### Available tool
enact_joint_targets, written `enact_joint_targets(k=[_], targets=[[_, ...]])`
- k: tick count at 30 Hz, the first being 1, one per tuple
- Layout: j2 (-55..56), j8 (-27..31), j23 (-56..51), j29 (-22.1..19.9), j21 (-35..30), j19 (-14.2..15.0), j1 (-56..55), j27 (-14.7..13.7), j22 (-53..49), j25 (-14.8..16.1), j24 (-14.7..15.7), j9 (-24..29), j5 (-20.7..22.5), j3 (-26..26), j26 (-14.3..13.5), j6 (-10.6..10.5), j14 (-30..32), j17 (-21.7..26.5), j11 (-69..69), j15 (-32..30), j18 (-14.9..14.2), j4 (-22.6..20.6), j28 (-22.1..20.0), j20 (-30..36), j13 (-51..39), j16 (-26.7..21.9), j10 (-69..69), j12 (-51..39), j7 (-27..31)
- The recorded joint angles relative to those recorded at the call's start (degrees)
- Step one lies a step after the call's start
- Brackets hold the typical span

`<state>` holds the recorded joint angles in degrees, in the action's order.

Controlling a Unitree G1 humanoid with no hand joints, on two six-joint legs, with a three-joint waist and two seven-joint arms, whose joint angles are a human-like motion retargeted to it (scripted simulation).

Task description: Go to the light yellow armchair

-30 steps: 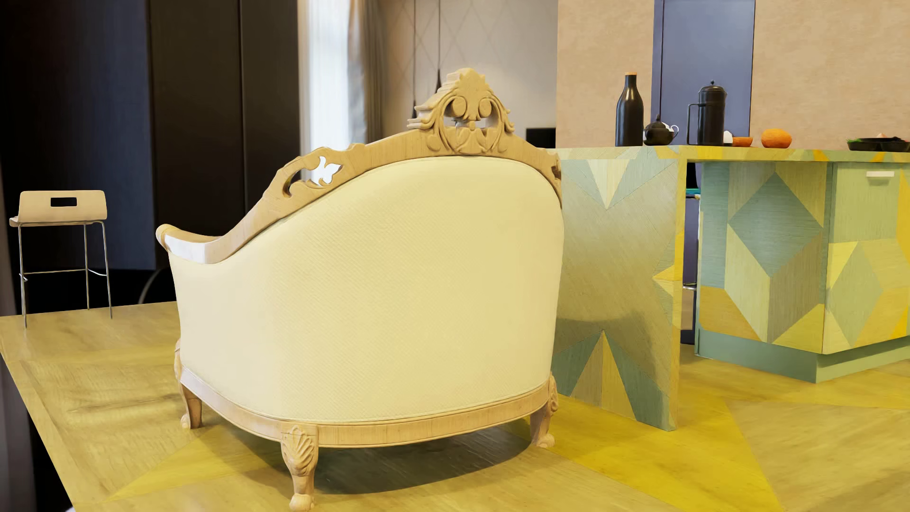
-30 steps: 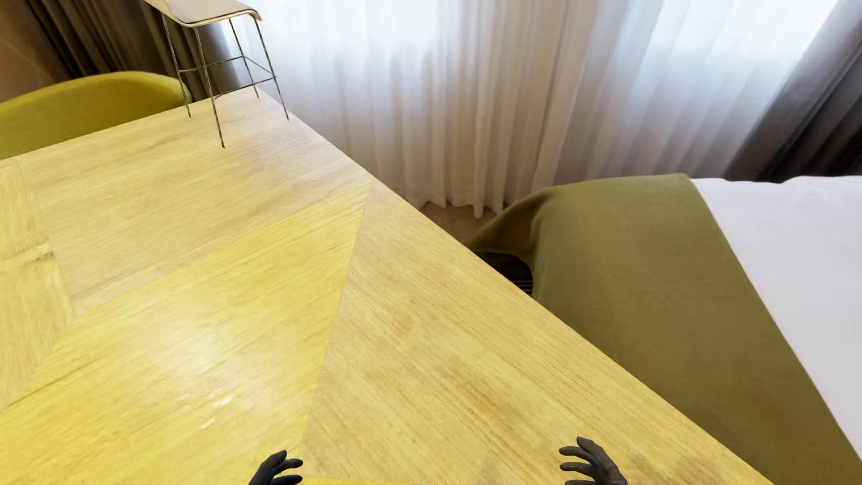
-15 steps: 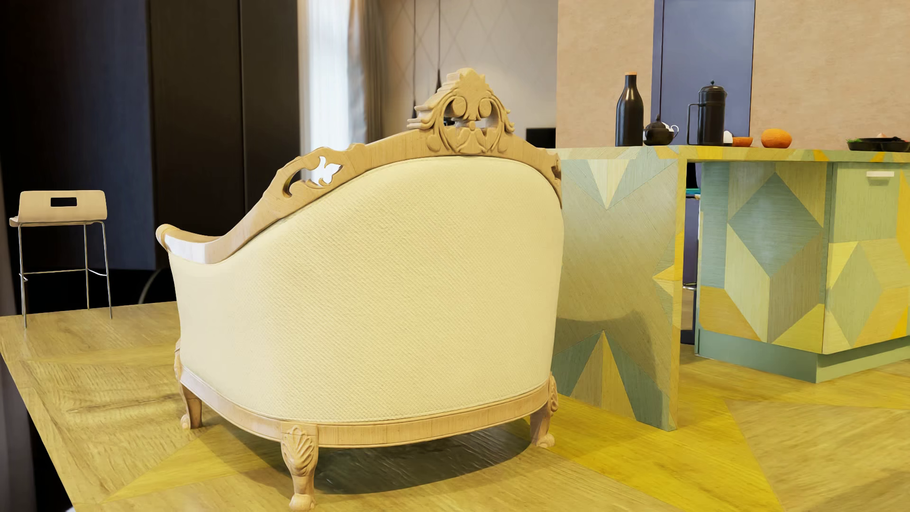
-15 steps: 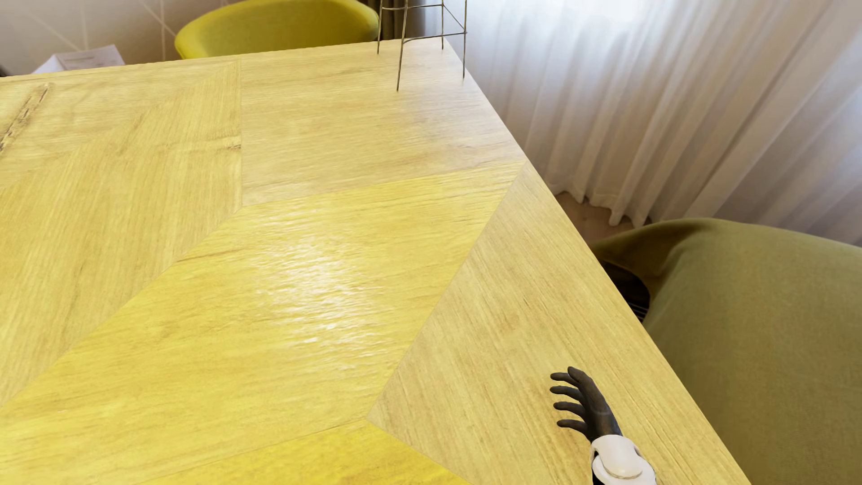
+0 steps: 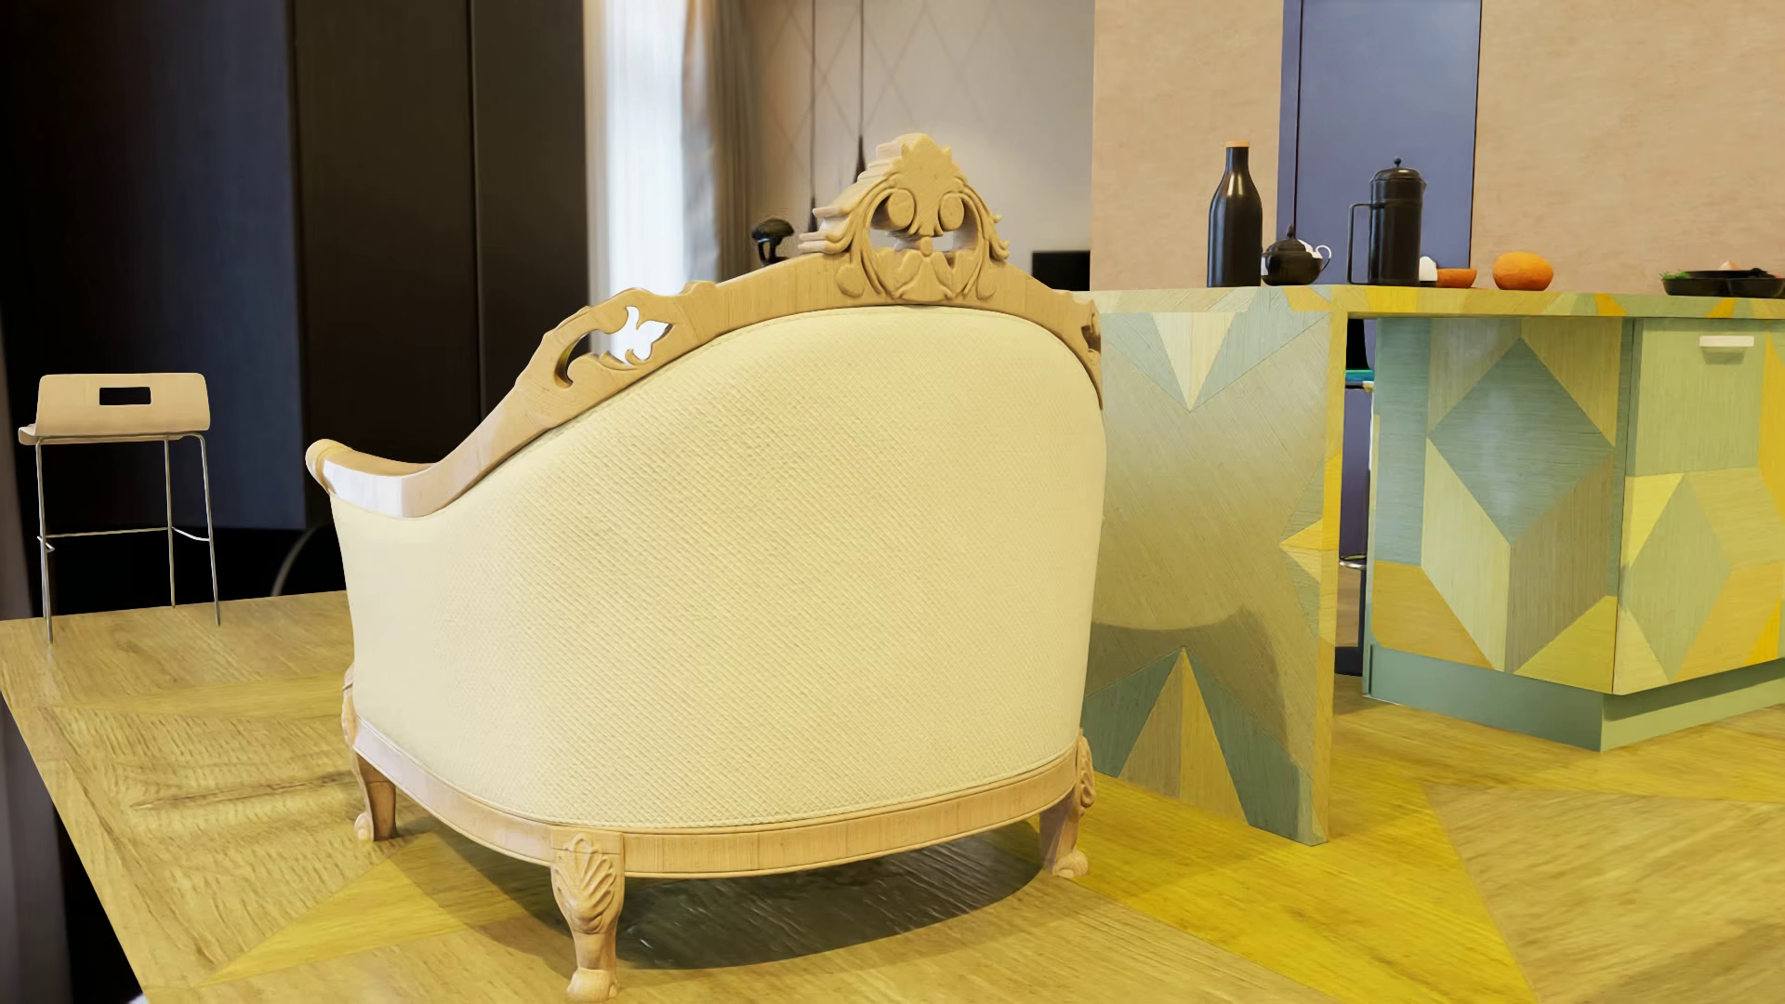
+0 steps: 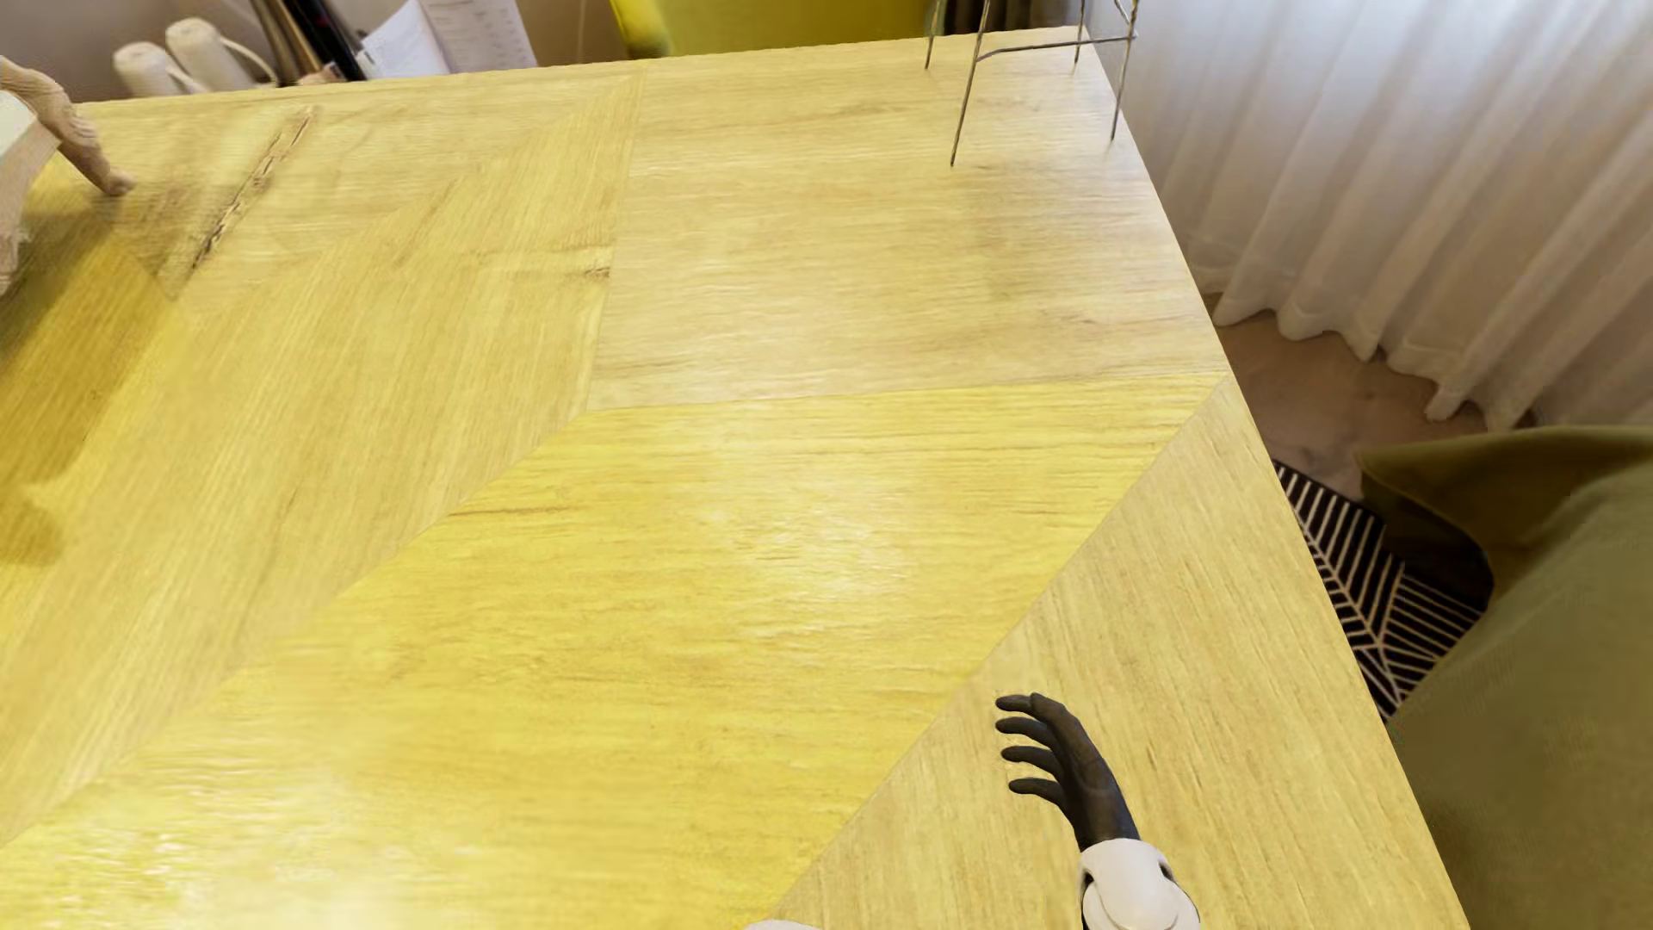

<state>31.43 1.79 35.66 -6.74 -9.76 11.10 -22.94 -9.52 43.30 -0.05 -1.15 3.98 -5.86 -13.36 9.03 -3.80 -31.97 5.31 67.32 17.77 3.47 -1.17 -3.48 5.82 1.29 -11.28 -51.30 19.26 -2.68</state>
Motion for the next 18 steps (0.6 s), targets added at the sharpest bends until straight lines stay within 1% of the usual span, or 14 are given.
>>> enact_joint_targets(k=[2, 3, 4, 5, 7, 8, 9, 11, 12, 14, 15, 16, 17, 18], targets=[[7.7, -0.1, 0.6, 4.3, 5.3, 0.9, 4.5, -0.6, -8.9, -4.1, 2.9, 1.3, 0.8, 4.5, -0.1, 5.2, -4.1, 3.6, -14.3, 1.6, -0.4, -2.1, -3.0, -1.7, 7.2, 3.3, -2.7, -4.3, 1.4], [6.8, -0.2, 2.6, 5.2, 6.3, -3.0, 1.1, 0.1, -8.3, -5.3, 3.7, 1.3, 1.2, 4.2, -1.7, 5.6, 1.5, 8.0, -12.9, 0.7, 2.2, -1.9, -2.7, -0.7, 8.9, 3.6, -14.2, -7.5, 1.9], [4.0, -2.2, 4.8, 4.9, 7.6, -8.8, -3.9, 1.5, -6.5, -5.6, 4.5, 0.8, 1.7, 3.7, -3.3, 4.9, 13.0, 10.1, -12.3, 3.8, 2.9, -0.8, -1.0, -1.1, 8.8, 3.4, -25.0, -9.1, 2.2], [-0.1, -3.9, 1.1, 3.4, 8.7, -7.1, -8.0, 5.6, -5.2, -4.8, 5.5, 0.6, 1.2, 3.6, -4.5, 3.9, 18.8, 10.3, -13.7, 6.0, 1.5, 0.2, 1.7, -2.8, 8.3, 3.4, -28.7, -8.8, 1.3], [-8.2, -6.3, -1.7, -0.7, 7.2, -6.2, -12.2, 10.4, -9.4, -1.2, 4.3, 0.0, 0.1, -0.4, -4.2, 2.2, 8.9, 6.6, -17.1, 8.6, -0.2, 2.2, 5.3, -2.6, 3.0, 2.6, -18.9, -5.7, -1.2], [-7.8, -7.5, -2.7, -2.1, 5.0, -5.1, -12.8, 11.4, -8.4, 0.3, 2.8, -0.4, -0.1, 0.2, -4.0, 0.3, 4.6, 4.4, -10.1, 6.4, -0.3, 3.6, 5.6, -3.0, -1.0, 1.9, -8.2, -6.3, -0.9], [-3.0, -5.5, -1.0, -2.3, 3.7, -4.4, -10.4, 9.5, -3.3, 0.7, 1.7, -1.6, -0.7, 2.4, -4.7, 0.8, 8.9, 2.4, 0.9, 0.0, 1.1, 3.4, 4.2, -0.8, -2.1, 0.1, -4.3, -6.3, -1.4], [5.2, -1.0, 0.2, 0.0, 3.7, -3.7, -6.2, 5.4, 0.1, -1.0, 2.5, -3.4, 3.2, 8.1, -4.9, 4.0, 4.4, 1.2, 6.2, 3.4, 0.9, 1.1, 1.0, -1.6, 4.3, -1.0, -4.1, -6.3, 0.0], [8.6, -0.6, -0.2, 2.1, 5.7, -3.4, -2.9, 6.2, -1.2, -2.7, 3.4, -3.7, 4.1, 10.3, -5.3, 6.1, 3.1, 2.0, 4.7, 4.9, 0.7, -0.2, -0.2, -1.5, 8.3, -0.9, -2.1, -6.5, 1.1], [13.1, -1.7, -2.4, 5.6, 7.6, -2.5, 4.2, 11.9, -3.8, -5.2, 2.9, -4.0, 3.0, 13.0, -7.3, 9.2, 0.5, 4.1, -0.9, 3.2, 0.0, -2.0, -1.6, 0.1, 12.4, 0.7, 2.2, -6.3, 3.4], [13.8, -2.6, -2.3, 6.3, 7.1, -1.7, 6.5, 13.1, -6.2, -5.2, 1.8, -4.0, 1.4, 11.9, -7.6, 9.6, -1.8, 5.4, -8.4, 2.3, -0.4, -2.2, -1.0, -1.1, 12.3, 2.4, 2.5, -7.9, 4.4], [12.7, -3.3, -1.1, 6.3, 7.8, -0.6, 8.8, 11.7, -7.8, -4.8, 1.0, -3.1, -0.3, 9.5, -7.3, 10.0, -4.1, 6.2, -15.2, 3.1, -0.8, -2.7, 0.1, -1.8, 11.8, 3.5, 1.4, -10.9, 4.9], [11.0, -3.4, -0.4, 5.6, 9.1, 0.8, 8.2, 8.2, -9.8, -3.4, 0.7, -2.2, -0.6, 7.6, -6.6, 10.0, -4.0, 7.9, -18.3, -0.1, 0.4, -3.3, 1.5, -3.2, 11.0, 3.6, -5.4, -12.9, 5.0], [9.0, -4.3, 2.5, 3.5, 9.3, -0.7, 3.9, 3.7, -8.2, -1.1, 1.1, -1.3, -0.4, 4.7, -6.1, 8.0, 4.1, 9.5, -18.7, -8.0, 1.3, -2.4, 3.1, -1.2, 9.1, 2.2, -16.5, -13.7, 4.1]])
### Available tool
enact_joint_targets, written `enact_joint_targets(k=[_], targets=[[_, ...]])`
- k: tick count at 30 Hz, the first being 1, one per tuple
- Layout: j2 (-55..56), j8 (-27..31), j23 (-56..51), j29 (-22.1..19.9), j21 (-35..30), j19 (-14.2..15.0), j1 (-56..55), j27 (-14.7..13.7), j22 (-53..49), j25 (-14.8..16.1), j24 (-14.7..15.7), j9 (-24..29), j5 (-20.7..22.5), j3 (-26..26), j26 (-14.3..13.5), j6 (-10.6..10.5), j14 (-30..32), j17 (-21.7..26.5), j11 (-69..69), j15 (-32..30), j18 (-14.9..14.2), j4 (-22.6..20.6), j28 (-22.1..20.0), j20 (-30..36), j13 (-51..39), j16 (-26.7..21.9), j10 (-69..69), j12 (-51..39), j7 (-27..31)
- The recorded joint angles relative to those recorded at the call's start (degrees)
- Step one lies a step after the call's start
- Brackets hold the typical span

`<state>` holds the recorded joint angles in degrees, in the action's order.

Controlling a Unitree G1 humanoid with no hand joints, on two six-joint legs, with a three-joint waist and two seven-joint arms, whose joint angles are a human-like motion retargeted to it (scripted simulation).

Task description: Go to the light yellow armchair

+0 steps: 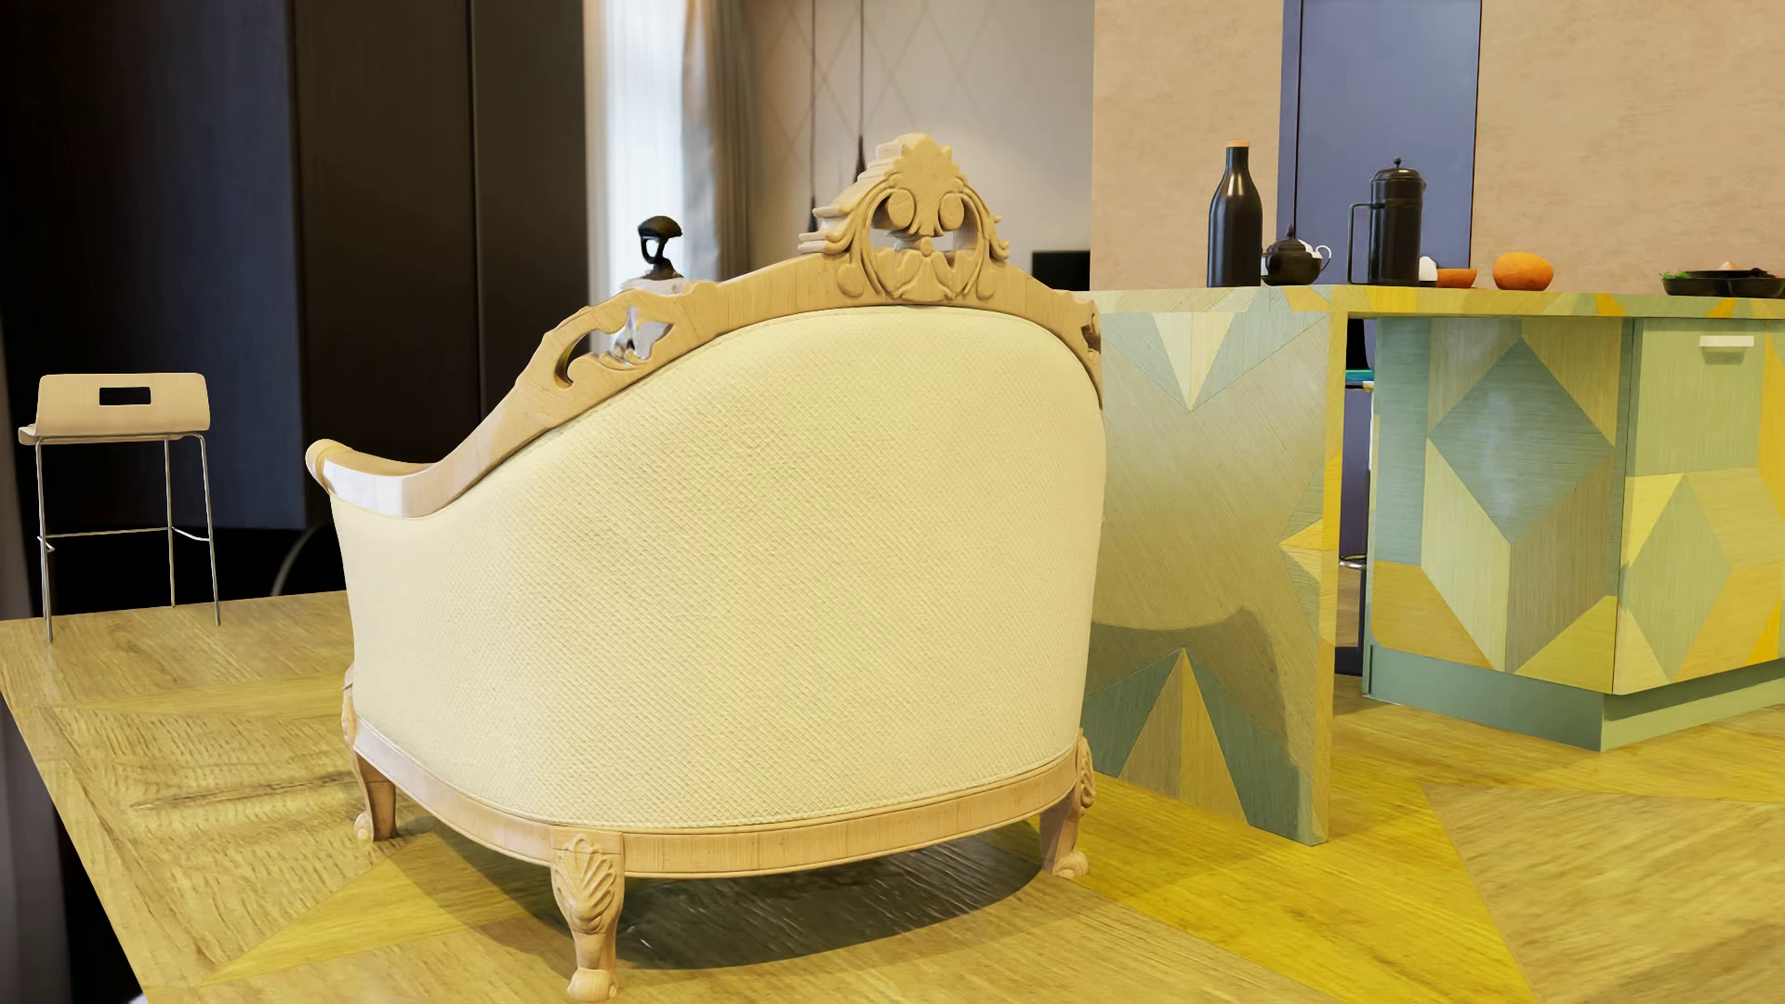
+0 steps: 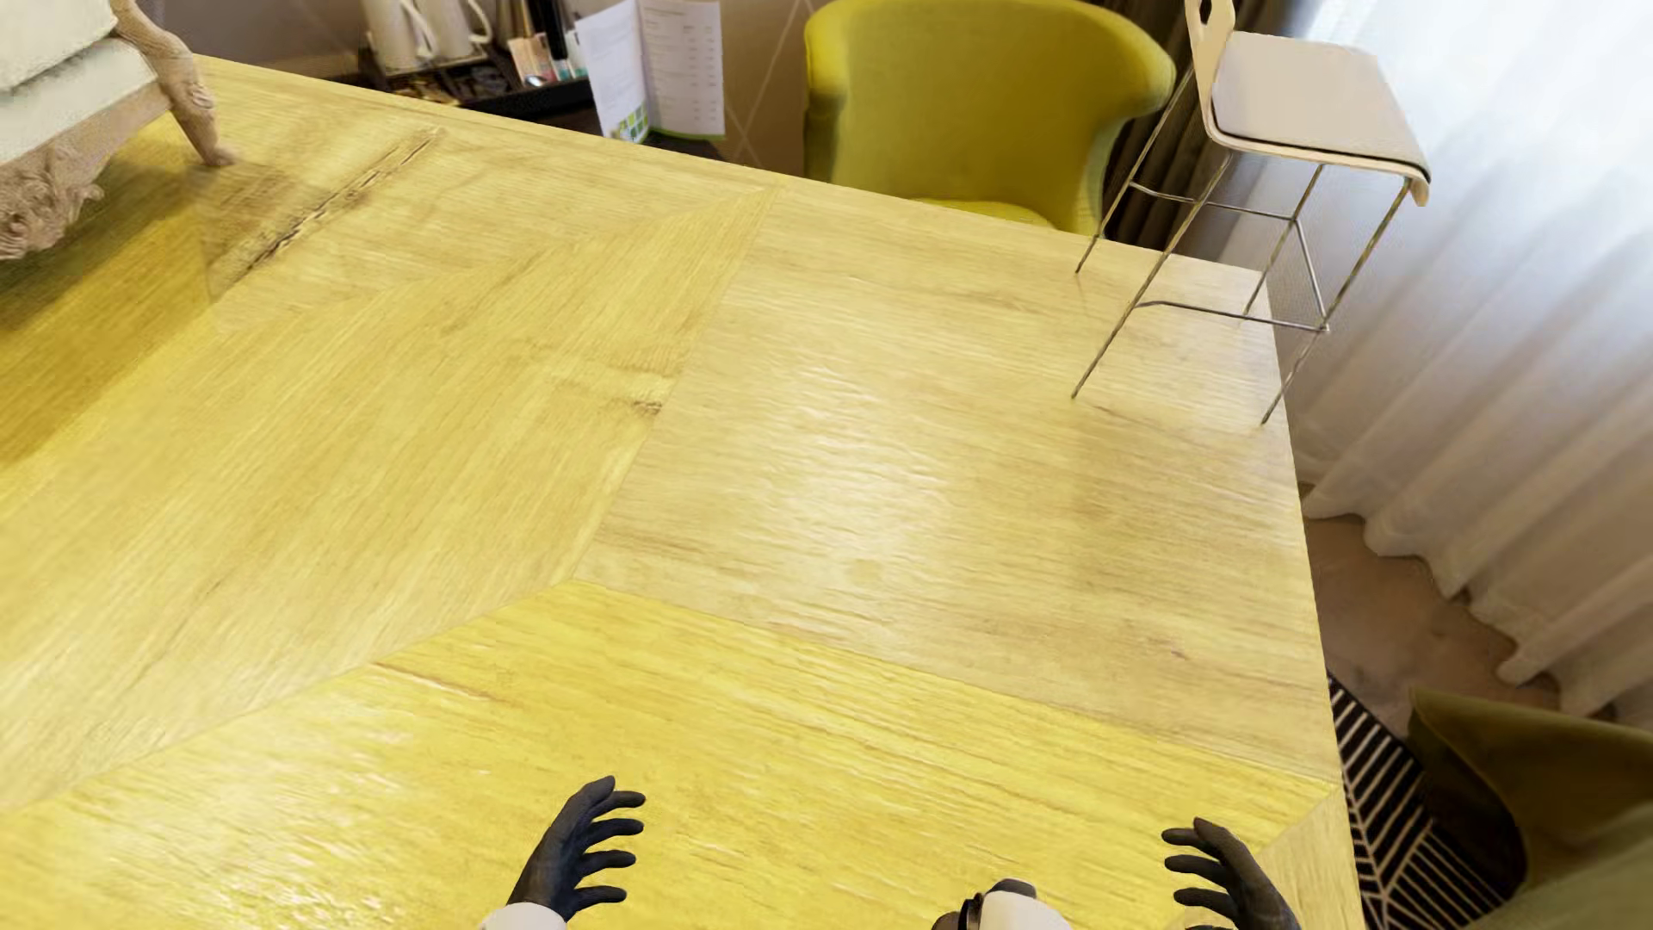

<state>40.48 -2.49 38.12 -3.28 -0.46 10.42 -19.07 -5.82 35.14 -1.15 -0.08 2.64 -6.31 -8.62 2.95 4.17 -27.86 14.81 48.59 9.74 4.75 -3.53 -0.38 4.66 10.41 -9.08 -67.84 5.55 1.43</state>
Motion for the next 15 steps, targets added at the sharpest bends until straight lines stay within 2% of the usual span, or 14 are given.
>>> enact_joint_targets(k=[1, 2, 3, 4, 5, 6, 7, 8, 9, 11, 12, 13, 14, 15], targets=[[-2.5, -1.8, 0.6, -3.1, 0.3, -5.6, -5.0, -3.6, 1.9, 2.5, 1.0, 0.8, 0.0, -2.1, 0.7, -3.2, 9.3, 0.8, 0.2, 1.5, 0.9, 1.7, 1.9, -0.4, -1.9, -1.0, -8.7, 1.4, -1.5], [-5.4, -3.1, 1.1, -6.4, -0.2, -12.0, -9.4, -6.3, 3.4, 5.1, 2.3, 1.4, 0.1, -4.0, 2.1, -6.5, 10.2, 0.3, -0.2, 3.8, -1.2, 3.1, 3.4, -1.1, -4.3, -1.8, -13.1, 5.1, -3.6], [-9.0, -3.8, -1.9, -8.6, -1.7, -8.1, -11.9, -5.9, 1.7, 7.1, 2.8, 1.4, -0.5, -6.0, 4.7, -9.0, 5.6, -1.6, -2.3, 5.2, -3.3, 4.3, 3.8, -3.4, -4.9, -1.7, -10.7, 8.7, -5.1], [-12.7, -5.2, -3.6, -9.5, -3.8, -4.9, -13.4, -4.2, 0.8, 8.0, 2.1, 0.8, -1.2, -7.9, 7.4, -11.6, 1.4, -2.8, -4.1, 6.8, -4.6, 5.7, 3.2, -3.7, -5.2, -1.2, -5.2, 10.4, -5.8], [-16.5, -6.2, -4.8, -9.3, -6.2, -6.9, -12.7, 0.1, -0.1, 7.8, 0.4, 0.6, -1.6, -8.6, 9.6, -13.2, -1.2, -4.5, -5.4, 8.3, -5.5, 6.7, 2.4, -5.8, -7.9, 0.2, 3.4, 12.5, -5.8], [-19.1, -7.2, -6.7, -7.8, -7.1, -5.4, -11.8, 4.1, 0.5, 6.2, -1.3, -0.3, -2.5, -9.1, 10.6, -13.8, -1.1, -5.1, -4.6, 11.2, -5.0, 7.6, 1.3, -4.8, -9.0, -0.4, 11.1, 12.6, -5.4], [-19.6, -6.4, -5.8, -5.9, -7.7, -4.6, -9.9, 6.0, 2.4, 4.0, -2.3, -1.0, -3.3, -7.8, 10.5, -13.0, 3.8, -6.4, 0.8, 14.2, -3.2, 8.1, 0.0, -3.0, -10.2, -2.0, 15.8, 12.8, -5.8], [-14.8, -2.7, -5.2, -3.9, -7.6, -3.9, -8.6, 7.0, 5.9, 1.3, -2.6, -1.1, -3.9, -4.7, 9.1, -11.1, 2.2, -7.6, 13.7, 8.7, -2.8, 7.0, -1.8, 0.9, -9.7, -3.2, 14.5, 12.5, -5.4], [-9.8, 1.9, -3.3, -1.8, -6.2, -3.3, -6.5, 6.8, 8.0, -1.6, -2.0, -1.3, -1.5, -0.6, 6.9, -7.9, 0.2, -8.4, 21.3, 2.8, -3.2, 5.9, -3.6, 1.2, -7.0, -2.5, 14.9, 12.1, -4.9], [-3.8, 5.6, -2.3, 2.2, -2.7, -2.0, -0.7, 7.5, 4.1, -6.4, 0.9, -2.2, 1.1, 6.3, 2.8, -0.7, -2.8, -6.4, 18.6, 8.6, -4.3, 4.0, -5.6, -0.6, 0.4, -1.6, 17.9, 9.0, -3.5], [-2.2, 5.0, -2.7, 3.3, -1.5, -1.2, 1.8, 8.0, 0.4, -7.4, 1.4, -3.0, 0.6, 7.6, 0.7, 2.1, -4.9, -4.8, 11.9, 12.0, -5.0, 3.3, -5.2, -1.3, 3.8, -0.8, 18.6, 6.9, -2.6], [-2.7, 4.1, -0.6, 3.8, -0.8, -0.3, 3.5, 6.9, -1.1, -7.5, 1.4, -3.7, 0.0, 6.7, -1.3, 3.9, -7.3, -3.4, 3.1, 11.6, -5.5, 3.0, -3.9, -0.9, 6.2, 0.2, 17.9, 3.9, -1.4], [-5.4, 2.2, -0.1, 3.3, -1.6, -1.8, 3.2, 6.2, -0.1, -6.2, 1.7, -2.5, 0.1, 3.8, -2.7, 2.9, -7.0, -1.3, 3.2, 7.7, -4.5, 3.6, -1.5, 0.6, 6.6, 1.9, 12.0, 0.3, 0.4], [-9.5, 0.0, -1.4, 1.4, -0.9, -7.3, -0.1, 6.0, 1.7, -3.3, 2.6, -0.7, 0.1, 1.5, -3.6, 0.7, 1.2, 0.0, 1.8, 9.5, -1.5, 4.5, 2.1, 0.7, 3.3, 1.0, 2.9, 0.6, 0.3]])
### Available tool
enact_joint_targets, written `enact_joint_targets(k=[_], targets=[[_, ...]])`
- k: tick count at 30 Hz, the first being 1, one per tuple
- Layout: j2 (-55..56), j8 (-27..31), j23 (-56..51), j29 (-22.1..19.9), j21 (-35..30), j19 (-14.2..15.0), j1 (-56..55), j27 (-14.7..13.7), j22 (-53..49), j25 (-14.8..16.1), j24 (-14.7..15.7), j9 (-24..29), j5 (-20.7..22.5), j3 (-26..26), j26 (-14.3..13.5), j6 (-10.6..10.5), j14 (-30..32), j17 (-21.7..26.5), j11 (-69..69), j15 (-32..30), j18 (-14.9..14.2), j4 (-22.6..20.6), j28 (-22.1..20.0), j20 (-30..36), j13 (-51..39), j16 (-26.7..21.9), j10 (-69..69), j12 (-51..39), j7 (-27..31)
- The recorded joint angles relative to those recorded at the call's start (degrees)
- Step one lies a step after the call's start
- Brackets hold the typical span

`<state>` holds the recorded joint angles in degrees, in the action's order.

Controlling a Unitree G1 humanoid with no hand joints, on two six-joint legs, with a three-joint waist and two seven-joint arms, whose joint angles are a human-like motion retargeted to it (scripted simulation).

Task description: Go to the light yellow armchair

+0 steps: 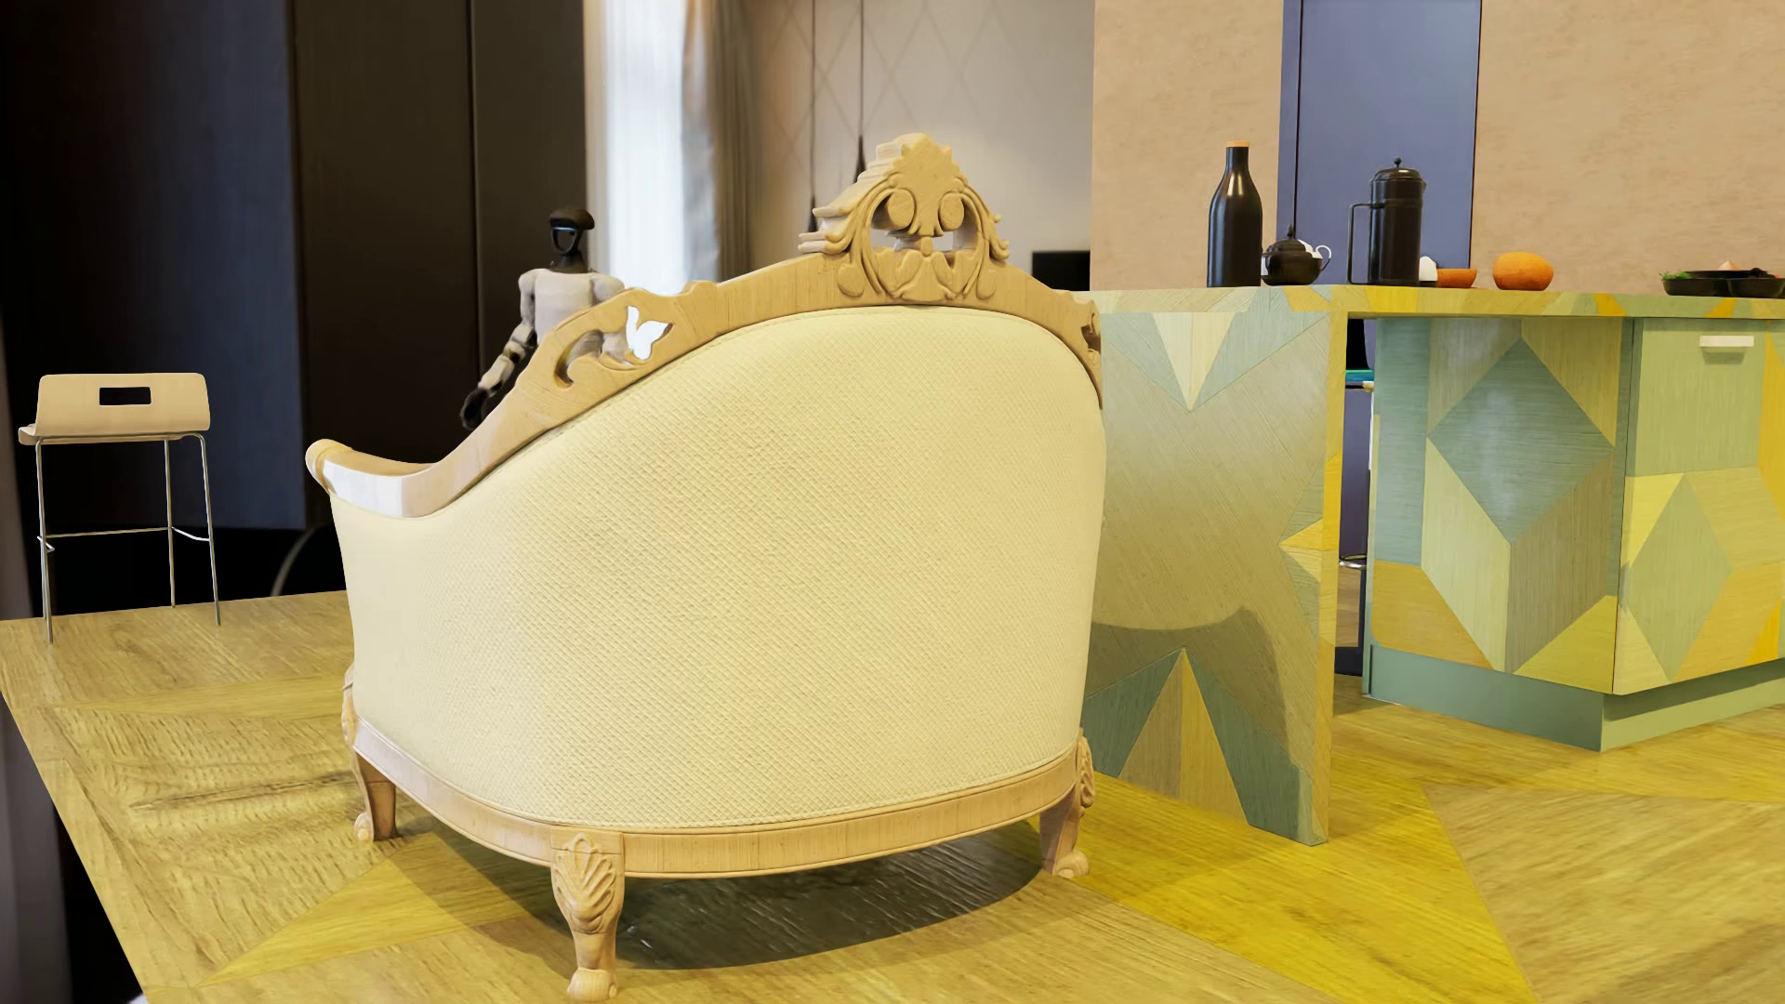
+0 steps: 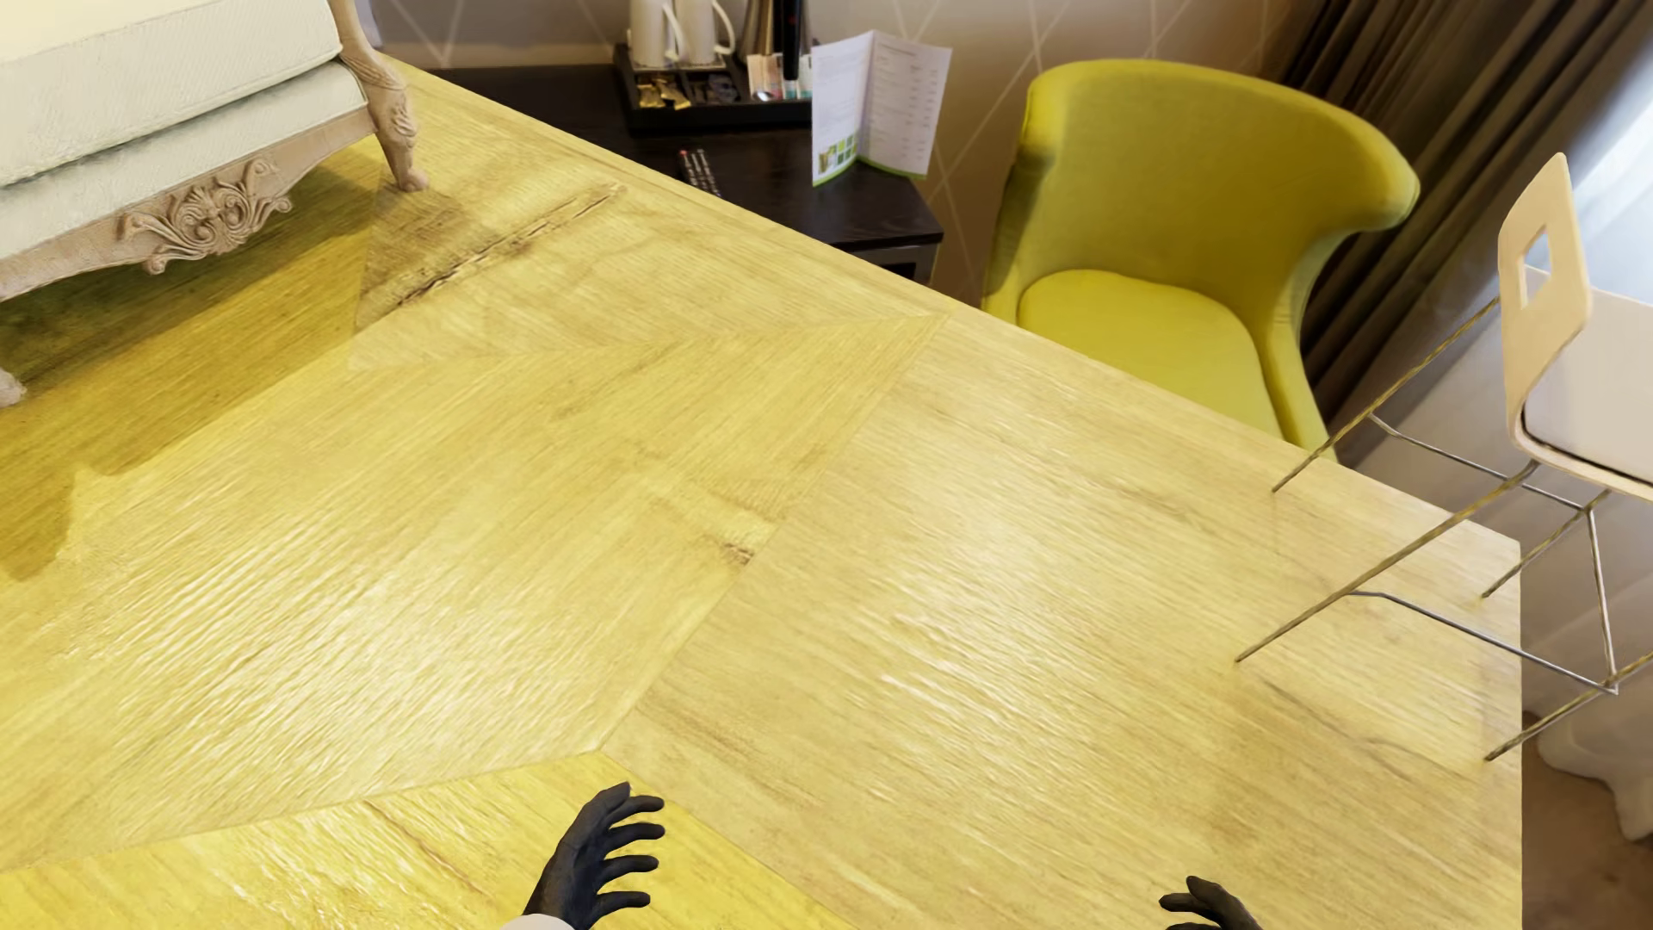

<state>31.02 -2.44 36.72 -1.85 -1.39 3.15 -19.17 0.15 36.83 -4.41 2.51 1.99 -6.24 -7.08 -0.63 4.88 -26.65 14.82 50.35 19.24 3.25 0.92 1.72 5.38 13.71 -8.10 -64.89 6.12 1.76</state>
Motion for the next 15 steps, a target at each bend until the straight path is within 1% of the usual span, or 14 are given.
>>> enact_joint_targets(k=[1, 2, 3, 4, 5, 6, 7, 9, 10, 11, 12, 13, 14, 15], targets=[[-3.4, -1.9, -0.6, -2.7, 0.7, 1.3, -4.1, -1.2, -1.0, 3.5, 0.9, 0.4, 0.0, -2.4, 0.2, -2.8, 6.8, 0.5, -2.1, 1.3, 2.3, 1.4, 3.4, -2.7, -3.6, -0.5, -5.7, 3.9, -1.1], [-7.3, -3.6, -2.2, -5.5, 0.6, 0.7, -6.9, -1.7, -0.8, 6.8, 1.2, 1.0, -0.2, -5.9, 1.8, -5.3, 6.0, -0.5, -4.3, 2.6, 2.3, 3.0, 5.5, -3.3, -7.5, -3.2, -5.8, 6.8, -3.3], [-10.0, -4.6, -4.8, -7.5, -2.1, 2.0, -8.5, -2.0, -2.5, 8.9, 0.0, 0.3, -0.7, -8.4, 4.3, -7.3, 1.7, -3.1, -5.1, 4.5, 1.7, 3.6, 5.2, -6.1, -11.0, -2.7, -0.1, 10.9, -5.0], [-10.5, -3.8, -5.7, -8.4, -5.5, 3.3, -8.5, -2.9, -1.8, 9.8, -1.5, -0.4, -0.9, -9.5, 6.3, -9.5, -0.2, -5.3, -1.4, 5.8, 1.8, 3.7, 3.2, -5.0, -14.4, -2.4, 8.9, 14.8, -5.6], [-5.8, -1.5, -3.3, -7.9, -6.2, 5.1, -7.1, -4.4, 4.9, 9.2, -2.7, -0.9, -2.3, -8.5, 7.8, -9.8, -2.6, -8.8, 10.4, 1.0, -1.2, 2.3, 0.1, -0.1, -16.3, -4.2, 10.9, 15.0, -5.3], [-1.4, 2.0, -1.9, -5.9, -9.3, 6.4, -4.7, -5.5, 7.2, 7.5, -2.5, -0.6, -0.3, -5.9, 9.5, -9.0, -4.5, -8.0, 16.7, -1.9, -1.3, 1.1, -3.0, 0.4, -13.8, -4.1, 11.5, 14.3, -4.7], [2.7, 3.8, -1.8, -3.2, -8.5, 7.2, -1.9, -5.1, 5.8, 5.1, -1.2, -0.2, 1.6, -2.1, 10.7, -7.3, -6.0, -7.4, 18.1, -0.7, -1.7, 0.1, -5.8, -1.2, -10.0, -3.4, 13.1, 13.8, -4.0], [9.0, 3.4, -1.0, 1.3, -1.0, 8.1, 4.7, -3.0, -0.3, 0.4, 1.2, 0.2, 2.3, 3.8, 10.2, -2.5, -8.2, -5.4, 10.4, 1.4, -2.4, -2.5, -9.5, -2.2, -2.7, -1.6, 17.1, 8.0, -2.7], [8.3, 3.6, 2.2, 2.1, 0.4, 8.3, 4.4, -3.1, -3.9, -0.9, 0.9, 0.5, 2.2, 3.4, 8.5, -1.1, -8.0, -3.3, 2.2, -2.0, -2.1, -3.4, -9.1, -2.6, -0.4, -0.2, 11.4, 4.1, -1.6], [6.7, 1.9, 3.2, 1.6, -0.4, 3.4, -0.3, -1.9, -2.0, -0.9, 0.0, 0.7, 2.2, 2.1, 5.4, -2.3, -1.1, -0.3, 3.6, -1.1, 1.7, -2.8, -7.0, -0.4, -1.1, 0.3, -0.9, 1.6, -1.2], [3.8, -0.5, 4.0, -0.7, 0.3, -3.9, -5.1, -2.2, 0.8, 0.2, -0.3, 0.8, 2.0, 0.4, 3.1, -4.6, 5.9, 0.8, 2.9, 1.2, 3.7, -1.7, -3.4, 0.2, -2.6, 0.3, -7.6, 1.1, -2.4], [0.5, -2.1, 2.4, -3.7, 0.3, -2.5, -9.1, -2.1, 0.0, 1.9, -0.1, 0.8, 1.5, -1.9, 1.9, -6.3, 7.4, -0.1, 1.5, 3.2, 3.4, -0.4, 0.3, -1.2, -4.0, -0.5, -9.4, 3.0, -4.5], [-3.6, -3.8, -1.2, -6.4, 0.0, 0.7, -12.0, -1.2, -1.8, 4.0, 0.0, 1.0, 1.1, -4.9, 2.0, -8.4, 4.4, -1.0, -0.3, 5.0, 0.7, 0.5, 2.9, -2.7, -6.1, -1.1, -8.8, 5.2, -5.5], [-7.3, -5.0, -2.5, -8.3, -2.2, -1.0, -13.7, -1.3, -2.5, 6.0, -0.2, 0.2, 0.8, -7.8, 2.9, -9.5, 1.3, -2.6, -2.4, 6.7, -0.5, 0.6, 3.7, -4.3, -8.8, -1.0, -4.1, 7.6, -5.9]])
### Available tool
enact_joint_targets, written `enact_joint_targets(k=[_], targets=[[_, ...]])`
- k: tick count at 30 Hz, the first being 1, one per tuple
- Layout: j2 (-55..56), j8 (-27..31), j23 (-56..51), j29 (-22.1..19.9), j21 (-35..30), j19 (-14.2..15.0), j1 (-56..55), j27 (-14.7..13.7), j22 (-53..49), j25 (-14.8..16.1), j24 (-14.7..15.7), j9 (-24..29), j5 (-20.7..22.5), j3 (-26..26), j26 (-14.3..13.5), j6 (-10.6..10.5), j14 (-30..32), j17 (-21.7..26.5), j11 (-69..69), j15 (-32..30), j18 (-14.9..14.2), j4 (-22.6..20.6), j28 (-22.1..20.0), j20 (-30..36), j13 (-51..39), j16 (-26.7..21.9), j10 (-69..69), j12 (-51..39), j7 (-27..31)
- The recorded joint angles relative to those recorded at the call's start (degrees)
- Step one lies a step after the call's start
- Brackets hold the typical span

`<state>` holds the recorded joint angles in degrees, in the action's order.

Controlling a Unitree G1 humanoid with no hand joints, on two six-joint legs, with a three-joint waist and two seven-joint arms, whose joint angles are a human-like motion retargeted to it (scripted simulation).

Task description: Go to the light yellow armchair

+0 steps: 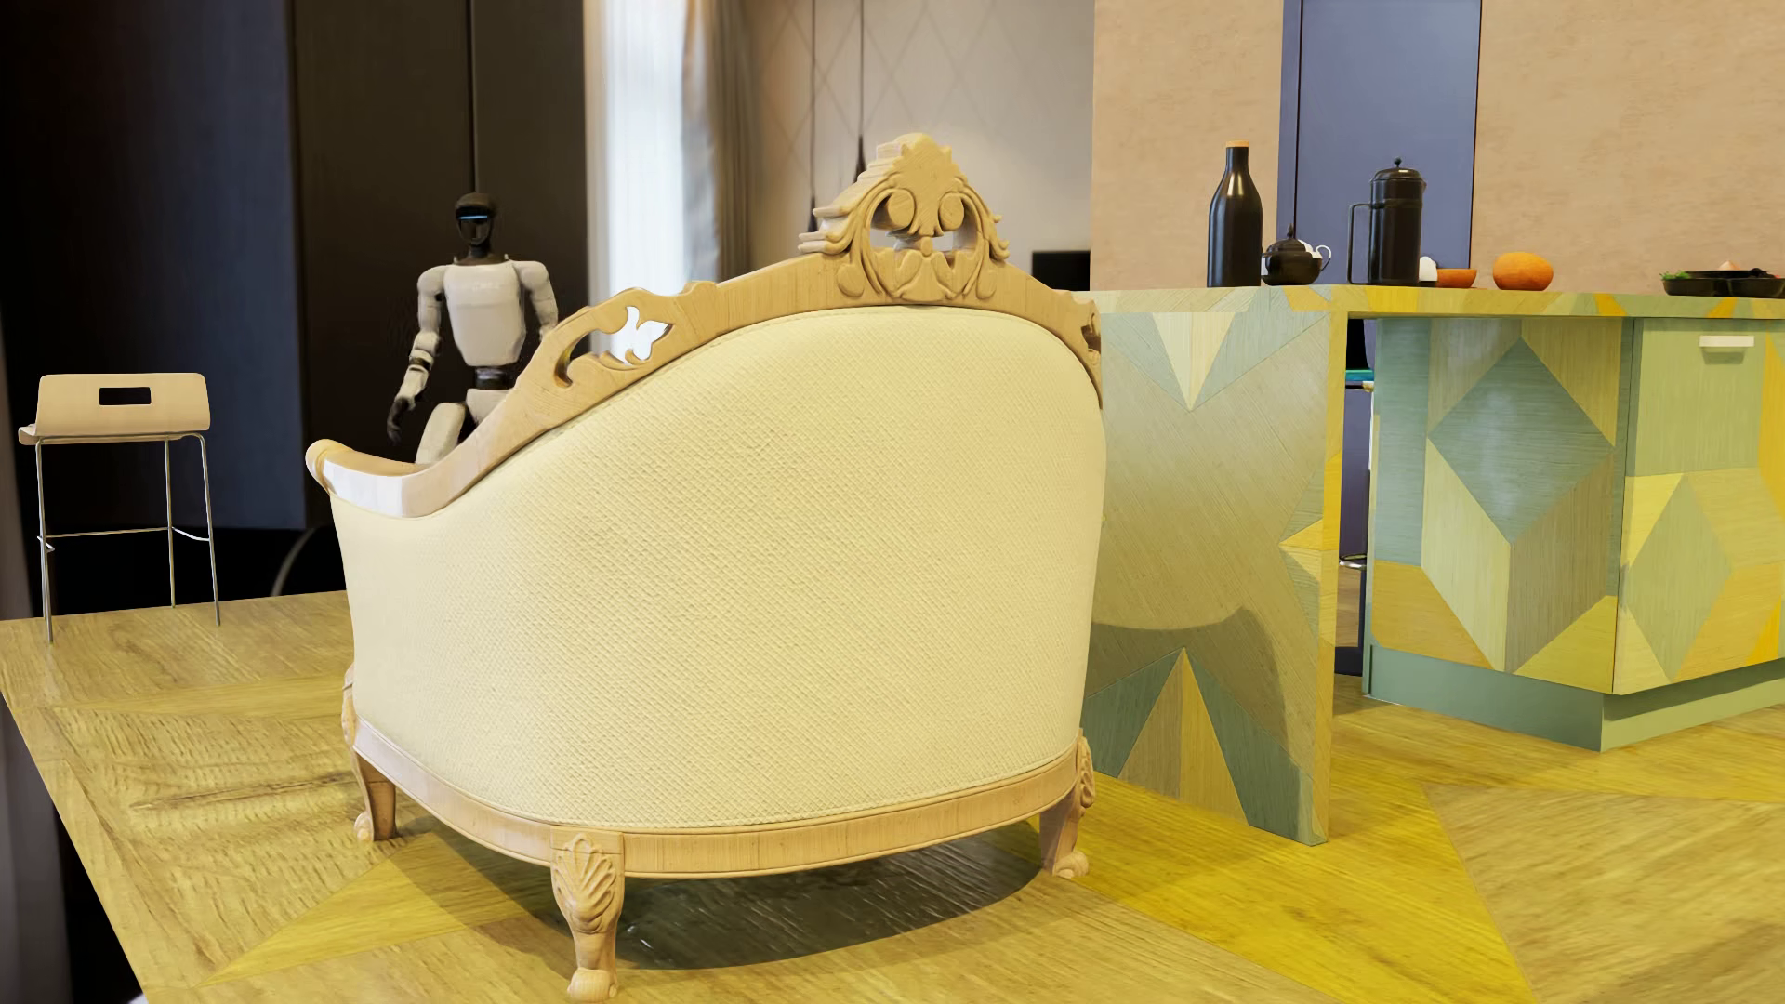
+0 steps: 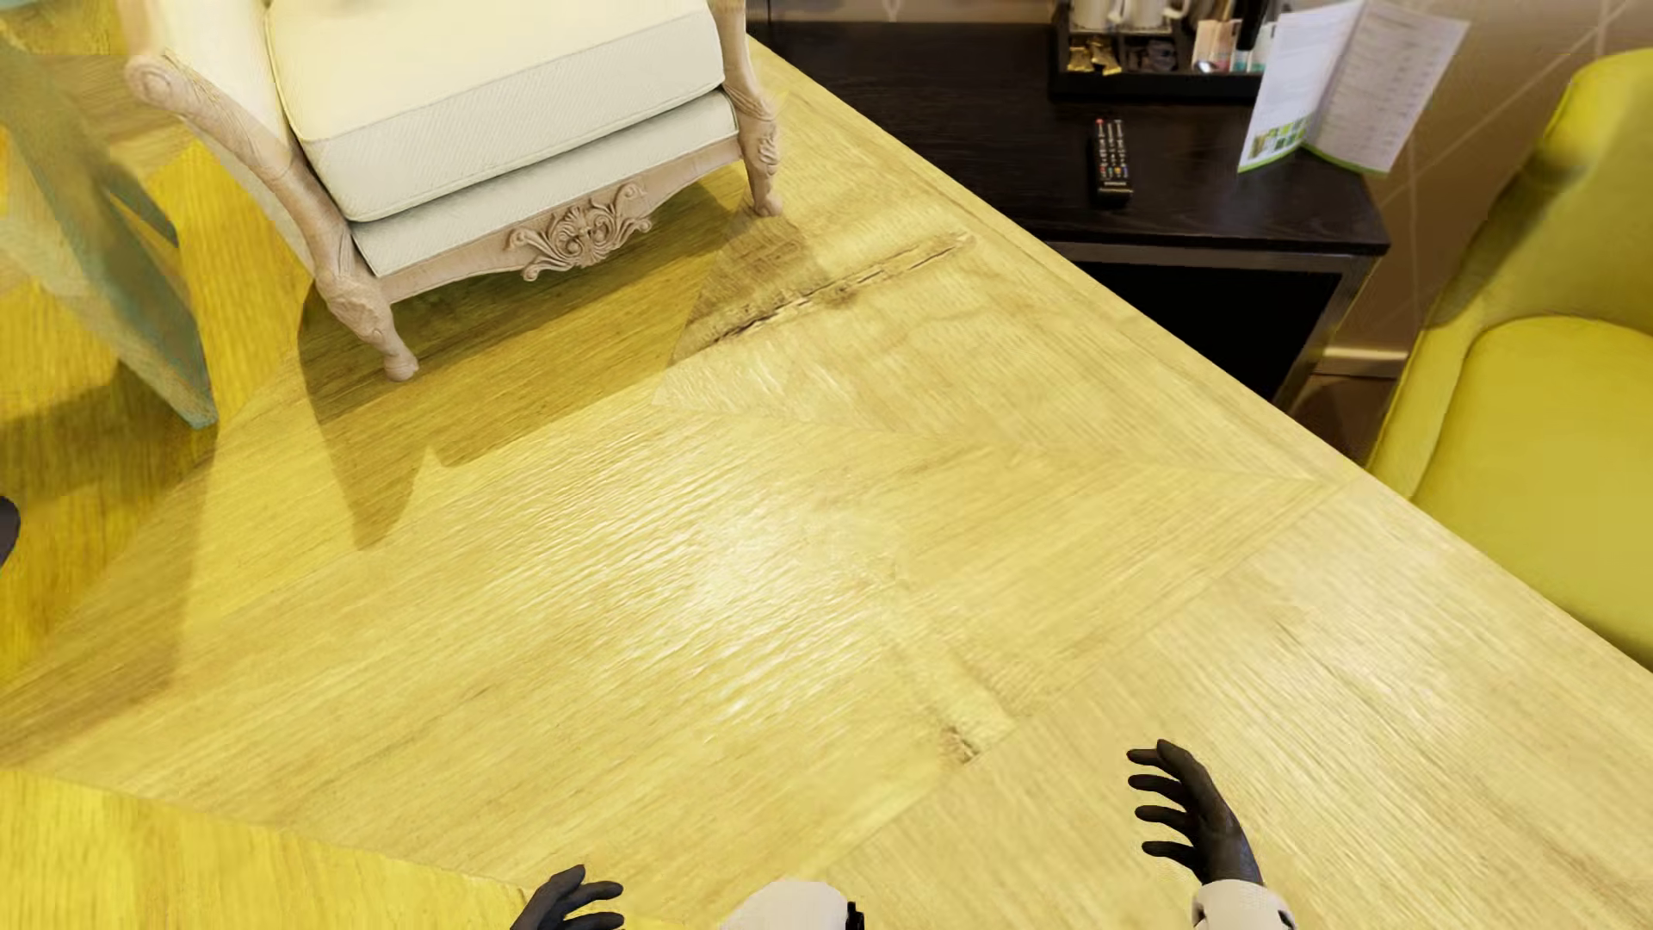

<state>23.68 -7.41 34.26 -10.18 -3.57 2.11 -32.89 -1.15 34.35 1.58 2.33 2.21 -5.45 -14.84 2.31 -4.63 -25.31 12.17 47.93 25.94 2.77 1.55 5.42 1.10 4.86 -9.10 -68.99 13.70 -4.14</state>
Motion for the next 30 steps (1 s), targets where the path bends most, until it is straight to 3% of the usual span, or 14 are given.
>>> enact_joint_targets(k=[2, 4, 7, 8, 10, 12, 14, 17, 20, 21, 22, 26, 29, 30], targets=[[-1.7, -1.4, -3.1, -0.8, -2.2, 2.8, -0.2, -0.5, 0.2, 2.4, -1.5, -0.1, -1.0, -1.4, 2.7, -2.7, -0.6, -4.1, 9.8, -0.2, -0.6, 1.1, -2.1, 2.0, -6.0, -0.6, 14.6, 2.8, 0.2], [9.3, 6.5, 1.0, 3.1, -3.5, 4.8, 4.3, -3.7, 9.9, 0.3, -2.1, 0.6, 1.5, 4.4, 3.9, 1.5, -2.0, -5.2, 24.7, -10.4, 0.9, -1.6, -6.3, 5.1, -2.7, -3.4, 14.8, 1.0, 0.9], [17.3, 9.2, 1.6, 10.4, 0.6, 7.5, 13.5, 0.0, 0.3, -6.4, -2.1, -0.1, 1.6, 11.8, 6.0, 8.8, -7.8, -2.4, 8.1, -4.4, -0.2, -4.8, -10.6, 2.4, 7.8, 1.6, 18.3, -0.1, 4.1], [16.5, 8.5, 5.4, 11.5, 1.7, 9.1, 15.2, 0.3, -0.3, -7.7, -2.4, -0.2, -1.6, 10.4, 5.7, 10.7, -10.0, -0.8, 1.4, -11.9, 0.3, -6.1, -9.5, 5.5, 8.7, 0.8, 16.1, -4.3, 5.1], [11.4, 4.2, 5.5, 8.6, 2.3, 0.9, 8.5, 0.3, 3.2, -5.7, -0.7, 0.8, -1.2, 6.0, 2.9, 6.4, 2.4, 3.5, 2.3, -9.8, 2.7, -2.8, -3.8, 4.1, 5.7, 1.5, -2.5, -7.3, 4.0], [3.3, 1.0, 0.6, 2.4, 0.8, 3.2, 4.6, -0.7, 3.2, -1.4, 1.7, 0.8, -1.9, 2.0, 1.8, 1.8, 1.9, 1.2, -1.0, -6.0, -1.7, -0.1, 0.8, 0.7, 1.3, 0.0, -3.3, -1.3, 1.0], [-1.0, 0.0, -3.8, -1.3, -3.2, 5.0, 4.4, -1.4, 2.1, 1.6, 1.6, -0.8, -2.7, -1.0, 3.4, -1.1, -3.0, -2.4, 1.0, -1.3, 0.8, 1.5, -0.1, -0.4, -4.3, -2.4, 13.8, 4.4, 1.1], [11.3, 8.9, 1.0, 2.4, -1.7, 7.3, 13.8, -4.5, 8.2, -2.3, 0.3, -0.1, 0.6, 7.0, 5.3, 3.2, -7.7, -3.9, 23.3, -8.9, 0.9, -2.6, -9.6, 3.4, 0.4, -1.9, 18.6, 3.3, 3.1], [14.9, 8.2, 2.5, 7.3, 3.5, 9.2, 19.3, 0.0, -0.2, -6.3, 0.9, 1.0, 0.4, 10.5, 5.8, 10.1, -8.1, -1.0, 1.8, -3.8, 0.5, -5.6, -13.5, 3.5, 9.1, 1.0, 13.8, -4.2, 5.5], [13.1, 6.5, 6.0, 7.0, 2.8, 7.2, 14.8, -0.5, 1.1, -5.3, 0.5, 0.7, 0.0, 8.1, 4.7, 9.5, -1.2, 1.6, 1.6, -12.1, 0.8, -4.5, -11.8, 3.7, 8.9, 1.6, 2.7, -6.3, 5.1], [9.9, 4.0, 5.7, 5.5, 2.8, 0.8, 10.9, 0.5, 4.0, -3.6, 0.4, 1.2, 0.0, 6.1, 3.3, 7.4, 6.7, 3.2, 1.3, -9.4, 1.5, -2.4, -8.9, 3.3, 6.9, 1.5, -4.8, -6.7, 4.0], [-3.2, 0.6, -2.7, -0.4, -1.8, 4.3, 2.2, -1.8, 0.6, 1.2, -1.7, -1.1, -1.7, -1.9, 4.5, 0.6, -3.8, -2.1, -2.8, -0.6, -2.9, 0.8, -2.3, -2.7, -5.8, -2.5, 8.5, 5.1, 1.9], [7.5, 8.8, 3.2, 5.6, -2.7, 5.8, 10.9, -8.0, 8.7, -3.9, 0.9, -1.0, 2.0, 5.2, 5.3, 3.4, -7.5, -5.1, 22.2, -7.5, 0.2, -2.2, -8.3, 4.7, -1.5, -2.8, 16.2, 1.5, 3.2], [11.0, 8.7, 2.0, 8.6, -0.4, 6.1, 14.1, -5.4, 4.7, -6.1, 2.4, -0.6, 3.0, 9.4, 5.2, 5.3, -8.7, -2.8, 21.2, -5.7, 0.0, -3.3, -9.7, 2.6, 2.8, -0.5, 18.3, 0.6, 4.4]])
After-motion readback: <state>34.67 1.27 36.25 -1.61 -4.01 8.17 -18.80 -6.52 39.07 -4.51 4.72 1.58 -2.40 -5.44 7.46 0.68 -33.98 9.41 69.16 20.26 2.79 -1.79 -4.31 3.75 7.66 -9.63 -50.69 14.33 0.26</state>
